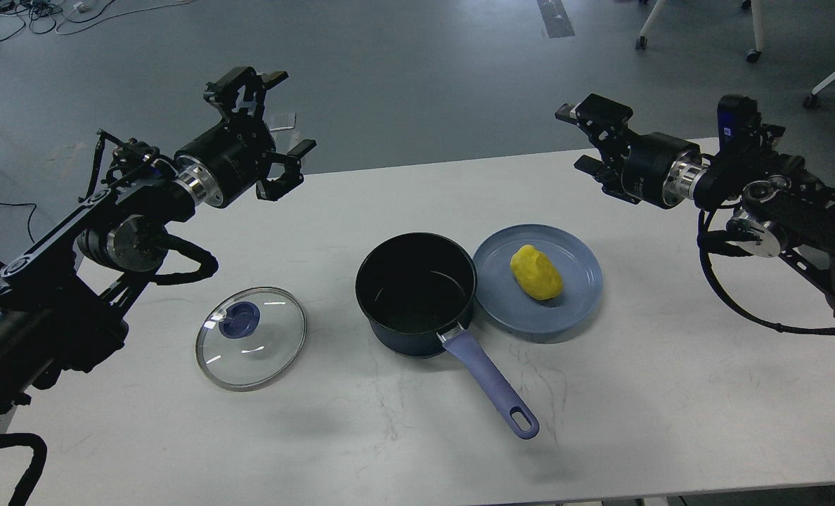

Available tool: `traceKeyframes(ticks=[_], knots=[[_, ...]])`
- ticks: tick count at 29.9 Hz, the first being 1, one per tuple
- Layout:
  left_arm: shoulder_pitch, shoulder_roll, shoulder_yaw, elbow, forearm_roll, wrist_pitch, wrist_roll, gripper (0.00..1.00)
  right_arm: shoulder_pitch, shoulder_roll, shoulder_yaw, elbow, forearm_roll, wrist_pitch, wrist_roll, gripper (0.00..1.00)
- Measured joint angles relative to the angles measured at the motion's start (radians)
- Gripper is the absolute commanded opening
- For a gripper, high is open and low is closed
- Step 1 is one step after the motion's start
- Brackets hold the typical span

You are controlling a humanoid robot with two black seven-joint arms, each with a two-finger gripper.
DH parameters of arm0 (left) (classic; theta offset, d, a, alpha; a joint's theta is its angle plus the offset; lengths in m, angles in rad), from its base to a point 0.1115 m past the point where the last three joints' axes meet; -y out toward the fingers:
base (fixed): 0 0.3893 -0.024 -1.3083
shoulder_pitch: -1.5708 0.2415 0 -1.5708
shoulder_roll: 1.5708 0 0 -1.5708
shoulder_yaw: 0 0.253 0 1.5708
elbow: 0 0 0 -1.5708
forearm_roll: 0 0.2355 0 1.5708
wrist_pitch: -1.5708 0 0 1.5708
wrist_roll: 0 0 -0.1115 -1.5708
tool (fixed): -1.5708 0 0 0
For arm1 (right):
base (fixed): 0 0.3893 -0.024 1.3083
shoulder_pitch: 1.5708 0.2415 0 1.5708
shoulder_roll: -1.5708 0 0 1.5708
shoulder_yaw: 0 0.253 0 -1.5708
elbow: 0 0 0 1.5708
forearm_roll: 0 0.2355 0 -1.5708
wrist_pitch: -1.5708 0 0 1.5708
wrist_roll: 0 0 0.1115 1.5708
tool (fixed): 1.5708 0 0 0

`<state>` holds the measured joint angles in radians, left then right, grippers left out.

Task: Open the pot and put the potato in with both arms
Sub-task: 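Lower the right gripper onto the yellow potato and grasp it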

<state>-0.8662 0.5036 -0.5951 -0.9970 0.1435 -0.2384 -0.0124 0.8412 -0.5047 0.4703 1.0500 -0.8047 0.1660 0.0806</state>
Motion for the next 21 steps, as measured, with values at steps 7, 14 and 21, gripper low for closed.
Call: traceKeyframes(ticks=[7, 14, 21], knots=[[0.012, 0.004, 0.001, -0.001, 0.005, 0.0, -0.006, 0.99, 0.043, 0.009, -0.16, -0.011, -0.268, -0.015, 0.049, 1.0], [0.021, 0.004, 0.002, -0.002, 0.007, 0.002, -0.007, 0.99, 0.105, 0.006, -0.309, -0.004, -0.586, -0.025, 0.117, 1.0], [0.027, 0.004, 0.002, -0.002, 0.007, 0.003, -0.032, 0.99, 0.172, 0.016, -0.444, -0.017, -0.705, -0.027, 0.163, 1.0]])
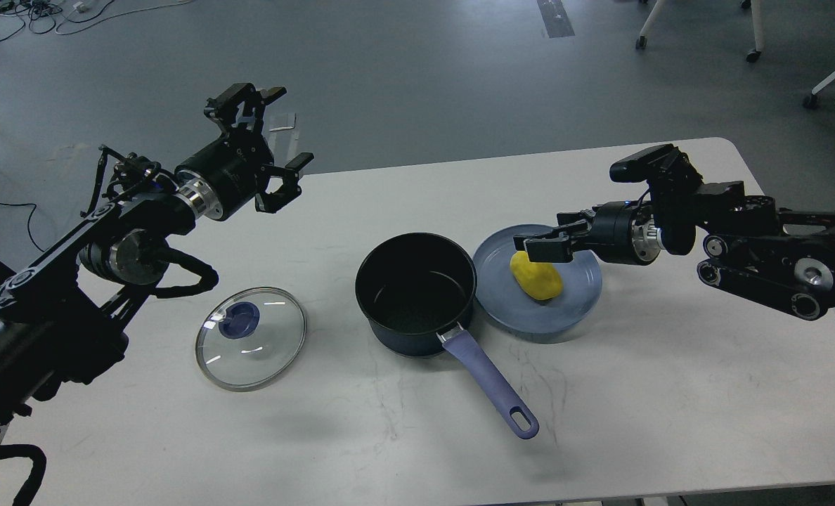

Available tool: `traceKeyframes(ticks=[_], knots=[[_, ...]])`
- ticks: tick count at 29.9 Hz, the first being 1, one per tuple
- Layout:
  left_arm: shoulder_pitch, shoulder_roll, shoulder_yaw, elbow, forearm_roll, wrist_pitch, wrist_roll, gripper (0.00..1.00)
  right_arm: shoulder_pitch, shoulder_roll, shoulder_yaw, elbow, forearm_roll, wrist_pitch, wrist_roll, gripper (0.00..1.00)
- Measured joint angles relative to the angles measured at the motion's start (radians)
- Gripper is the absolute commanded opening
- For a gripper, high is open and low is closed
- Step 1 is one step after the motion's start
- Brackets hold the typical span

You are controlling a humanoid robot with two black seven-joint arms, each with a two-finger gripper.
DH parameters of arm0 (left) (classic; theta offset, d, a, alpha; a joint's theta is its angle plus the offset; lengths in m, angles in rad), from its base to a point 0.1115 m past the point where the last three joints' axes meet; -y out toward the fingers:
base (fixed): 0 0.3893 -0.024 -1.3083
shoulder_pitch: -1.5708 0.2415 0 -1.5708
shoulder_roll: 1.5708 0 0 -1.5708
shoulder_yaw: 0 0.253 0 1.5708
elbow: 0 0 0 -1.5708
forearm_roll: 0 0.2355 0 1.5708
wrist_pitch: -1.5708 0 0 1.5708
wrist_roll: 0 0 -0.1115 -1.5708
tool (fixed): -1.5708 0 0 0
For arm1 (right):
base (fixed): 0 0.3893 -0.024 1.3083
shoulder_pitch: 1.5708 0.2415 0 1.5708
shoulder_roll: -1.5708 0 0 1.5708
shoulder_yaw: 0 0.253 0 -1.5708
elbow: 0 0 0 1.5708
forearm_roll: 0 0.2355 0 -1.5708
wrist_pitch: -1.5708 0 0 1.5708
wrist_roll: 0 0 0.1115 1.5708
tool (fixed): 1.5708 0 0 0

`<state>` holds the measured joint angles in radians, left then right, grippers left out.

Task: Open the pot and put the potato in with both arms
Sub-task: 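Lower the right gripper onto the yellow potato and grasp it, then lift the potato and carry it over the open pot, lowering it in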

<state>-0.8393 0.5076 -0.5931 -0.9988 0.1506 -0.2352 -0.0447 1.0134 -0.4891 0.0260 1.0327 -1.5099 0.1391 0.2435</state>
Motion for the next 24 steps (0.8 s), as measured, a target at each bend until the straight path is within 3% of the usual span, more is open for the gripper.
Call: traceKeyframes(ticks=[5, 9, 13, 14, 16, 22, 24], knots=[[0.006, 0.003, 0.001, 0.0, 0.013, 0.001, -0.01, 0.99, 0.001, 0.027, -0.05, -0.055, -0.012, 0.0, 0.0, 0.99], [0.006, 0.004, 0.001, 0.0, 0.022, 0.001, -0.012, 0.99, 0.001, 0.067, -0.088, -0.075, -0.014, -0.001, 0.002, 0.9], [0.011, 0.004, -0.001, 0.0, 0.023, 0.001, -0.018, 0.99, -0.005, 0.086, -0.095, -0.09, -0.029, -0.001, 0.005, 0.88], [0.011, 0.004, -0.001, 0.0, 0.024, 0.001, -0.024, 0.99, -0.007, 0.091, -0.095, -0.097, -0.033, -0.001, 0.006, 0.85], [0.012, 0.003, -0.001, 0.0, 0.024, 0.001, -0.036, 0.99, -0.008, 0.105, -0.095, -0.108, -0.037, -0.001, 0.006, 0.61], [0.014, 0.006, 0.001, 0.0, 0.024, 0.001, -0.047, 0.99, -0.001, 0.128, -0.122, -0.151, -0.053, -0.001, 0.008, 0.43], [0.014, 0.006, 0.001, 0.0, 0.024, 0.001, -0.047, 0.99, 0.0, 0.131, -0.13, -0.156, -0.055, -0.002, 0.009, 0.32]])
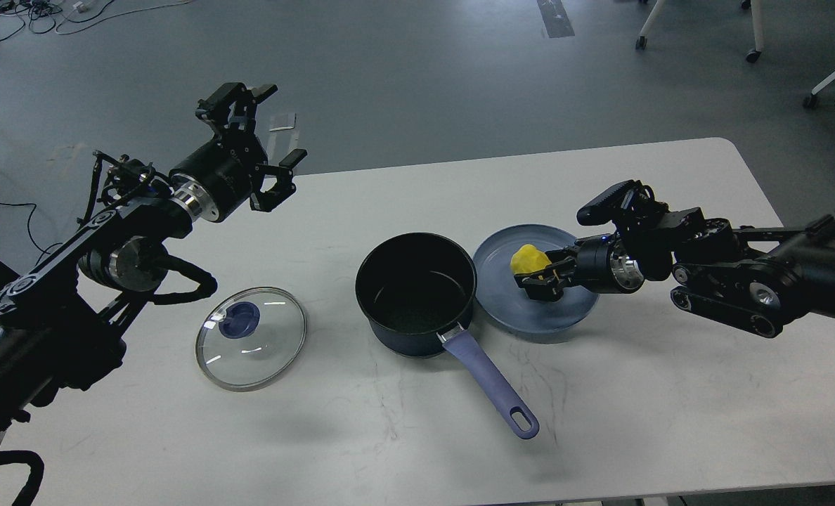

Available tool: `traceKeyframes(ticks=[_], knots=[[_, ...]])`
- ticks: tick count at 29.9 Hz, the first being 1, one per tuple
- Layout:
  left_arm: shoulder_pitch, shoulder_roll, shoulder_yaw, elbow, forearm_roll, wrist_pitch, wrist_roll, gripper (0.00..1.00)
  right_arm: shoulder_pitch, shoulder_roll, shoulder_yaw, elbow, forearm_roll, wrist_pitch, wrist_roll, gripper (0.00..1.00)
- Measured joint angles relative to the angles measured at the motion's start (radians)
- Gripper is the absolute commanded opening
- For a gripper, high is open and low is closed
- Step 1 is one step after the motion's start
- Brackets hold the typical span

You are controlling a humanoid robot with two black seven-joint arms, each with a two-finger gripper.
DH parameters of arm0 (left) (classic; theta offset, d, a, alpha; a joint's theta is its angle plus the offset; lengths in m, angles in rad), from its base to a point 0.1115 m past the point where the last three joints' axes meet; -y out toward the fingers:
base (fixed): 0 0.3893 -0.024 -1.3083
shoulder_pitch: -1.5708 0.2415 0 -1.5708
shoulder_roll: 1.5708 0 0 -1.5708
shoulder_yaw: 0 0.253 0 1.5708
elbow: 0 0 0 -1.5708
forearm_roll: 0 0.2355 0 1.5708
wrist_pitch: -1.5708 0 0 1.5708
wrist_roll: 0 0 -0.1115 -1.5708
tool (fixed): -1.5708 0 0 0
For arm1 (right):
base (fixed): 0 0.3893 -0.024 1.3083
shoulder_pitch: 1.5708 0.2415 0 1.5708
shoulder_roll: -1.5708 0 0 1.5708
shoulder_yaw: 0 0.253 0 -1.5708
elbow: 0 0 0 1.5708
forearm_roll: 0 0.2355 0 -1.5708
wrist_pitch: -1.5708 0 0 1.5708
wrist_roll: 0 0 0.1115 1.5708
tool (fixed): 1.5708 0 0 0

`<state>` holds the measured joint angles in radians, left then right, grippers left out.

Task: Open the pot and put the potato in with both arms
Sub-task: 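Lift the potato and carry it over the open pot, lowering it in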

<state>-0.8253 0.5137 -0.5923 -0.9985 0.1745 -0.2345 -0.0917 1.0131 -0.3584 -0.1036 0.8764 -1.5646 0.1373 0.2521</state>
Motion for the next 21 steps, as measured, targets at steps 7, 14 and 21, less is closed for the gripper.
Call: traceKeyframes(ticks=[7, 14, 21], knots=[[0.0, 0.001, 0.002, 0.0, 0.001, 0.0, 0.0, 0.99, -0.009, -0.005, -0.006, -0.004, 0.0, -0.041, 0.005, 0.23], [-0.005, 0.005, 0.0, 0.0, 0.001, 0.0, 0.001, 0.99, 0.065, -0.019, 0.005, 0.012, 0.012, -0.092, 0.013, 0.23], [-0.007, 0.006, 0.0, 0.0, 0.001, -0.001, 0.001, 0.99, 0.194, -0.041, 0.017, 0.059, 0.015, -0.118, 0.023, 0.2]])
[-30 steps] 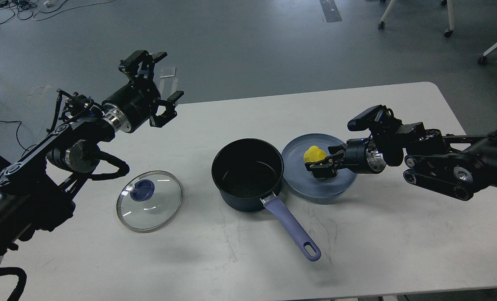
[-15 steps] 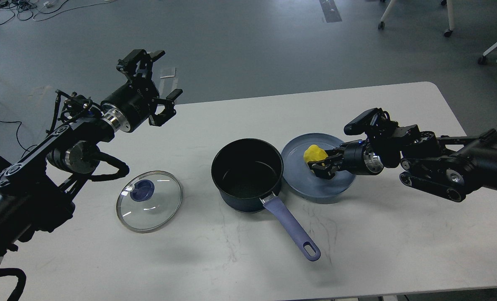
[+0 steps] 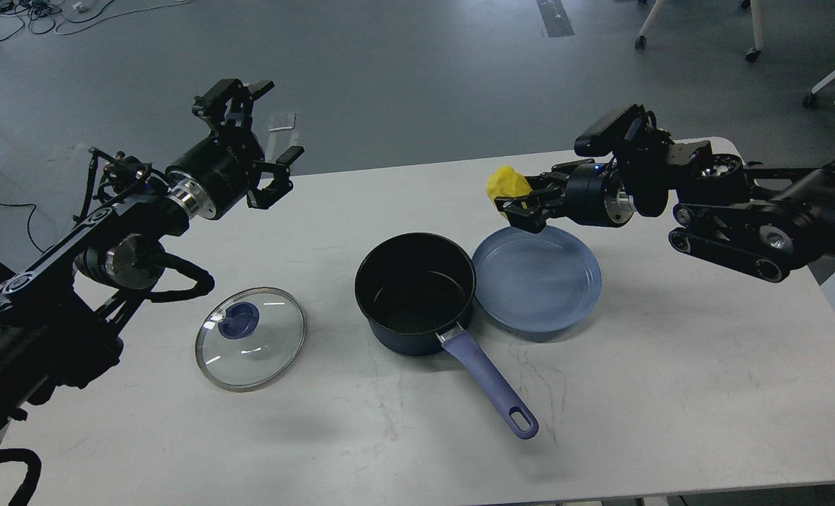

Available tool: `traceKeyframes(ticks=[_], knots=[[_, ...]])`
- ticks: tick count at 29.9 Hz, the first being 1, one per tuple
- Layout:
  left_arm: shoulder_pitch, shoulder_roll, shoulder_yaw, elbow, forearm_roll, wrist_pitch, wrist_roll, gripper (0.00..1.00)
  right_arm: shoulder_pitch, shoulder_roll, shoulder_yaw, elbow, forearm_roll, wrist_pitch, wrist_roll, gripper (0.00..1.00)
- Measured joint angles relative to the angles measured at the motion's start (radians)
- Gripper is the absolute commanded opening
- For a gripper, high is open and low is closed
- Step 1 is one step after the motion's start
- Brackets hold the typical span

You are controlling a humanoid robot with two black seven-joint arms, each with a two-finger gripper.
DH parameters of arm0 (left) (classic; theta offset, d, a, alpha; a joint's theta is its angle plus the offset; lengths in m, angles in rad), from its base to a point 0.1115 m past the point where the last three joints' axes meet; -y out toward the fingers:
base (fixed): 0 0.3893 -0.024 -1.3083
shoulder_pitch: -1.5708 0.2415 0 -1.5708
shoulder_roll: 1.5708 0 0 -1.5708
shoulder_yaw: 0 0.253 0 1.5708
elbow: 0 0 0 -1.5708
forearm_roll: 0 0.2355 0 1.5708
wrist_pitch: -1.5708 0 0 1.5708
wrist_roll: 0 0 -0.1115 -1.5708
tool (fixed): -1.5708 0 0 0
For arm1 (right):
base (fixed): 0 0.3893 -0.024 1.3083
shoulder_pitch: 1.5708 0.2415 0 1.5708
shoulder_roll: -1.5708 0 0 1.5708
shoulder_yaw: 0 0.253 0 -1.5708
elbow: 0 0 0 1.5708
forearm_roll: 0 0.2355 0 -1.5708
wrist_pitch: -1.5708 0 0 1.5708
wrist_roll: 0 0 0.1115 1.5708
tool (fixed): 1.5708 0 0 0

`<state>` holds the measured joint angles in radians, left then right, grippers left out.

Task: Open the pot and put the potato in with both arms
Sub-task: 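Lift the potato and carry it over the open pot, lowering it in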

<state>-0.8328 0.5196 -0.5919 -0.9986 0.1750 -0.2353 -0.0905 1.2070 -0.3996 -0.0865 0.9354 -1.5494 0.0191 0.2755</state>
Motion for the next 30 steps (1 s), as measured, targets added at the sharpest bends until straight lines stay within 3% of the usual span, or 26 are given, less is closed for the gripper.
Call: traceKeyframes(ticks=[5, 14, 17, 19, 20, 22, 23, 30], knots=[[-0.002, -0.001, 0.002, 0.0, 0.0, 0.0, 0.0, 0.99, 0.071, 0.02, 0.0, 0.026, 0.0, -0.015, 0.027, 0.2], [-0.005, -0.002, 0.004, 0.0, 0.006, 0.002, 0.0, 0.99, 0.067, 0.151, -0.06, 0.042, -0.003, -0.037, 0.034, 0.2], [-0.005, -0.001, 0.004, 0.0, 0.006, 0.002, 0.0, 0.99, 0.064, 0.18, -0.082, 0.037, -0.003, -0.044, 0.04, 0.25], [-0.005, 0.0, 0.003, 0.0, 0.006, 0.002, 0.0, 0.99, 0.053, 0.204, -0.085, 0.017, -0.002, -0.045, 0.049, 0.49], [-0.005, 0.0, 0.003, 0.0, 0.006, 0.002, 0.0, 0.99, 0.044, 0.221, -0.086, 0.003, -0.001, -0.045, 0.054, 0.7], [-0.005, 0.002, 0.003, 0.0, 0.006, 0.002, 0.0, 0.99, 0.029, 0.247, -0.086, -0.017, -0.001, -0.046, 0.06, 0.94], [-0.004, 0.003, 0.003, 0.0, 0.006, 0.002, 0.0, 0.99, 0.022, 0.258, -0.086, -0.022, 0.0, -0.046, 0.063, 1.0], [-0.001, 0.012, 0.004, 0.0, 0.005, -0.011, -0.003, 0.99, 0.012, 0.272, -0.082, -0.005, 0.07, -0.036, 0.07, 1.0]])
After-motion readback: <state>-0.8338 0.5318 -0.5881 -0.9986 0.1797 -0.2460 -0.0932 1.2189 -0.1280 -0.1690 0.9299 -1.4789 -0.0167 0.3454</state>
